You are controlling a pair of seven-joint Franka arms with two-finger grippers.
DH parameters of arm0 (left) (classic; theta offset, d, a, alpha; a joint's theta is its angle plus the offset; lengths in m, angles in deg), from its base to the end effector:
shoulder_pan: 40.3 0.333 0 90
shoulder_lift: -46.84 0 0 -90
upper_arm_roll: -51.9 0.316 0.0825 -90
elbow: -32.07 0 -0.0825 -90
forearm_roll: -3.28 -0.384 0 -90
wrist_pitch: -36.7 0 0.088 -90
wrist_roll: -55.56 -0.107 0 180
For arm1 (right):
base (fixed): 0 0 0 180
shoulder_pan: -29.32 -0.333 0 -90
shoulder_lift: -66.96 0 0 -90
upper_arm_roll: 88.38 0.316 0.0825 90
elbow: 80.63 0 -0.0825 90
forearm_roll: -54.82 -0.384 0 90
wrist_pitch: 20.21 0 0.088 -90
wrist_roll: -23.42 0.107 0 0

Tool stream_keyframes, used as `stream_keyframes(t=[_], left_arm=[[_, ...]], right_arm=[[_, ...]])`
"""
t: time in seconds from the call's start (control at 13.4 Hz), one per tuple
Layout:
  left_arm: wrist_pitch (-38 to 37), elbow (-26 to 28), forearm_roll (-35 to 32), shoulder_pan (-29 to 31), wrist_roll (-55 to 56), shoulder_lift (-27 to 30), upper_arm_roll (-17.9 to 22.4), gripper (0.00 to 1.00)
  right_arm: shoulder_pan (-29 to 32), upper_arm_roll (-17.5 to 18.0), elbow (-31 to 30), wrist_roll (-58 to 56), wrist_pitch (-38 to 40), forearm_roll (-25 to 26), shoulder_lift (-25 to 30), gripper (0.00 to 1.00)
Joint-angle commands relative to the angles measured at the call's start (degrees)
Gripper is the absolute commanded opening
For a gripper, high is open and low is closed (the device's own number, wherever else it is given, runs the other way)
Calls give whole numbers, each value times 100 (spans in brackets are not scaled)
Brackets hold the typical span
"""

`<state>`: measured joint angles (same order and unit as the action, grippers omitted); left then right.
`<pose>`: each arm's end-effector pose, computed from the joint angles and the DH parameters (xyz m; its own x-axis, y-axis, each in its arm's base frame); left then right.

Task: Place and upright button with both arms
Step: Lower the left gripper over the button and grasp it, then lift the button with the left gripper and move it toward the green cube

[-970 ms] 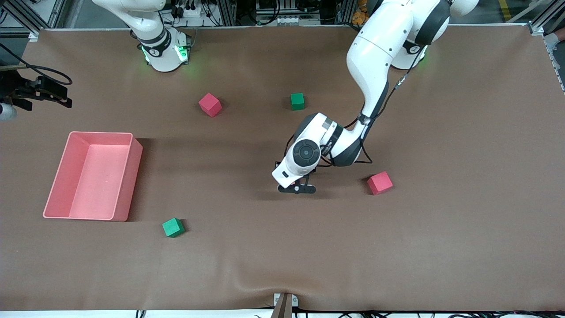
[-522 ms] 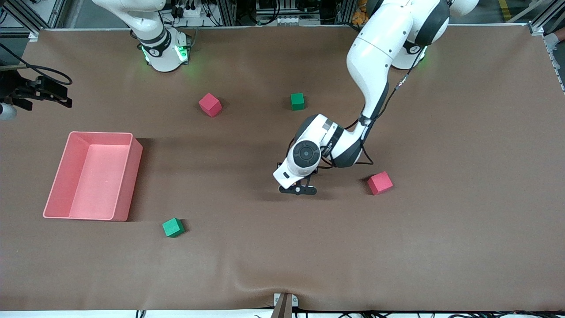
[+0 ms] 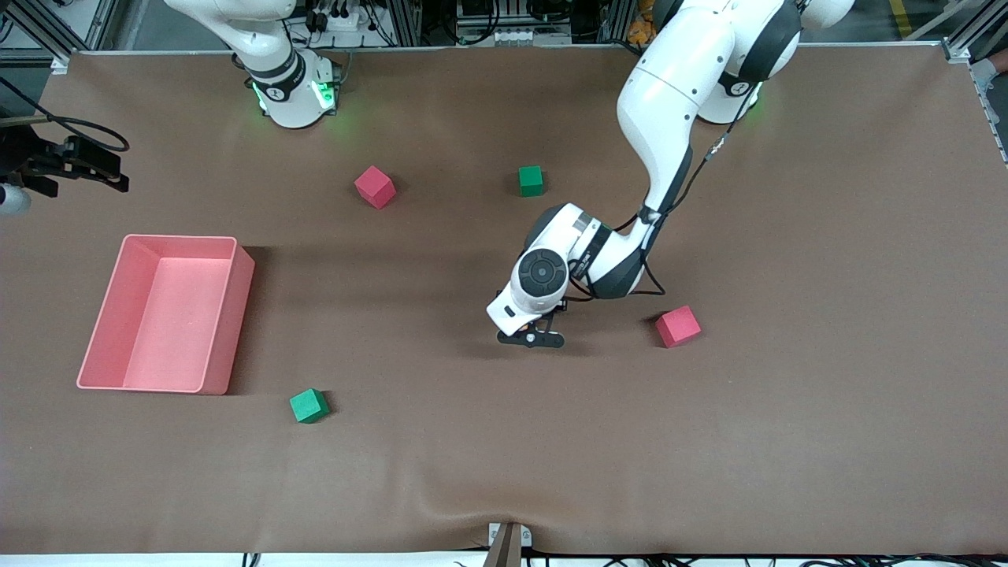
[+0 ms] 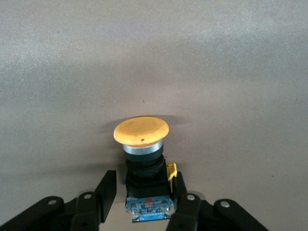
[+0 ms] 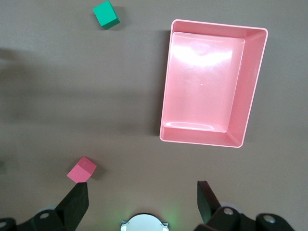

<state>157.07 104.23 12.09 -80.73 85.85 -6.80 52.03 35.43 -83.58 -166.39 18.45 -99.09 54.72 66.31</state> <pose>0.5601 -0.4851 0.1818 0.9845 -0.0944 -0.1475 -0.0870 -0.9947 0.0556 0.5372 -0.0124 0.6368 0.9894 0.0645 -0.1303 0.0632 -0.9979 -0.0140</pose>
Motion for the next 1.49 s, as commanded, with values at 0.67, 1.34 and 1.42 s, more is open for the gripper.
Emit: stream_keyframes(t=[0.67, 1.34, 1.42], left_arm=[[-198, -70, -107, -123, 574, 486, 39, 0], [-365, -62, -1467, -693, 3540, 856, 119, 0], [-365, -70, -1678, -790, 3858, 856, 110, 0]], right_arm=[[-13, 3, 60, -48, 118, 10, -58, 100], [-13, 3, 60, -39, 127, 10, -66, 100], [-13, 3, 60, -39, 127, 10, -66, 100]])
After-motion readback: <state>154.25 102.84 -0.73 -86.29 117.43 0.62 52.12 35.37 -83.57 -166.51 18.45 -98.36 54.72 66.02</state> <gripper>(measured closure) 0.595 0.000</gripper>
